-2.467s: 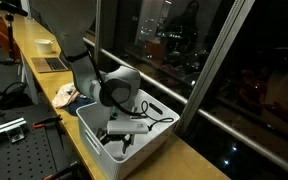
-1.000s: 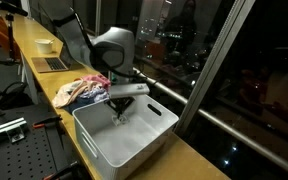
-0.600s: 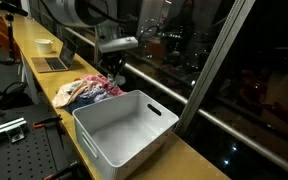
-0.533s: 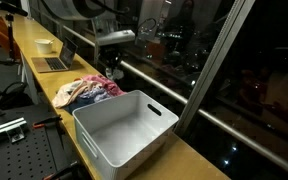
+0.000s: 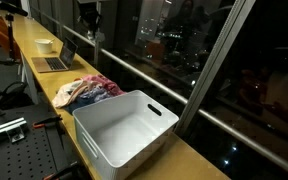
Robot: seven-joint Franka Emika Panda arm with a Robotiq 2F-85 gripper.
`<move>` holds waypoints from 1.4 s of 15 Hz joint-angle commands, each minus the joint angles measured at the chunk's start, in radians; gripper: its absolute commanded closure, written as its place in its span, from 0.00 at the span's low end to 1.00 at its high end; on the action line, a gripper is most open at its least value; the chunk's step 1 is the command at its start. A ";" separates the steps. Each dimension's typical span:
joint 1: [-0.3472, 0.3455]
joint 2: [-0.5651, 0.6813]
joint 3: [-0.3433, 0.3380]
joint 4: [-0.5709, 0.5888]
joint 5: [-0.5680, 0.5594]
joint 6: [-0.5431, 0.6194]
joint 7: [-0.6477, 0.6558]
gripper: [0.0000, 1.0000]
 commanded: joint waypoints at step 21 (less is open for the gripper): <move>-0.012 0.411 -0.008 0.184 0.053 -0.061 -0.023 0.00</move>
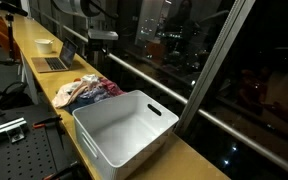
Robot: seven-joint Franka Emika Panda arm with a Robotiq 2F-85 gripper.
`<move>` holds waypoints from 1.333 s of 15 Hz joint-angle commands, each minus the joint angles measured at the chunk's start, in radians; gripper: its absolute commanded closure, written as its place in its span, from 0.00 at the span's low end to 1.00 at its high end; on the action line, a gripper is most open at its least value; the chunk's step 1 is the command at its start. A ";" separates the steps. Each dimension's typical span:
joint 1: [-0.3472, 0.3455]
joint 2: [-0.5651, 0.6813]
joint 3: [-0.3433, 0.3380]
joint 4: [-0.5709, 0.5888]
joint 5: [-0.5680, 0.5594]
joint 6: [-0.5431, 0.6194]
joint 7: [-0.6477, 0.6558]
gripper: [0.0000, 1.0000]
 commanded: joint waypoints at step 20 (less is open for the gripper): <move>-0.054 0.507 0.028 0.178 -0.046 0.208 -0.128 0.42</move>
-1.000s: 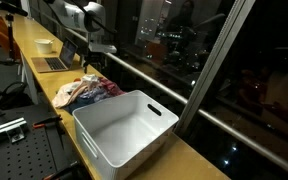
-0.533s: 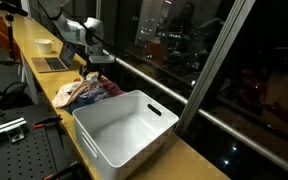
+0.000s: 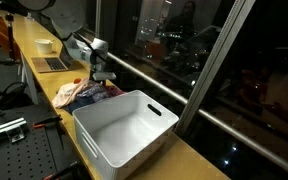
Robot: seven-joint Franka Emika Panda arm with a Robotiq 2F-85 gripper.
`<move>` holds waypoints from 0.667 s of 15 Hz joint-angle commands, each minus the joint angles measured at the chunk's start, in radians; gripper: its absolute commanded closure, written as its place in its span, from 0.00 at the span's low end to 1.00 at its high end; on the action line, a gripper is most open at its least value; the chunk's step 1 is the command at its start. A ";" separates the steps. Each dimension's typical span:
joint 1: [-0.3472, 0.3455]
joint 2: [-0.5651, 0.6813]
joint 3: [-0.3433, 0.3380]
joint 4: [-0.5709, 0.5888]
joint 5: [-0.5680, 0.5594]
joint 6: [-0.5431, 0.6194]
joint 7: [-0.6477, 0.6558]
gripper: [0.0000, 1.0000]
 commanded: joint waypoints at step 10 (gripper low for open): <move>-0.149 -0.355 0.032 -0.520 0.077 0.322 0.004 0.96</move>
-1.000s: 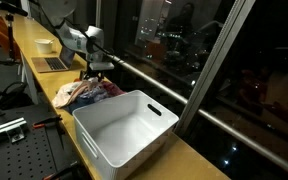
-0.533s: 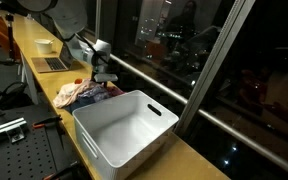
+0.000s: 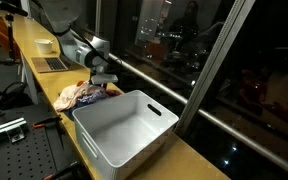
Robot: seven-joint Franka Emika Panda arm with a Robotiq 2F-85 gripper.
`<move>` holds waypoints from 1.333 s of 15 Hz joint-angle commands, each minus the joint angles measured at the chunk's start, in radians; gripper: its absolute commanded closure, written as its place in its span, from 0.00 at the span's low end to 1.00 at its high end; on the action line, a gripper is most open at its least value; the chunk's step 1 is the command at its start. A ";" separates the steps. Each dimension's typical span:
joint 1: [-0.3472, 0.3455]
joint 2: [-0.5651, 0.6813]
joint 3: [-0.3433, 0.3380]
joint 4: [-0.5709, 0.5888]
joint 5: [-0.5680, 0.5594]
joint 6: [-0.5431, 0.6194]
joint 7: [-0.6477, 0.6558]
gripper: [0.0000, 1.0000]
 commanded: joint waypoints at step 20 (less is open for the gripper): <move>-0.013 -1.027 -0.217 -0.403 0.081 -0.217 0.049 0.94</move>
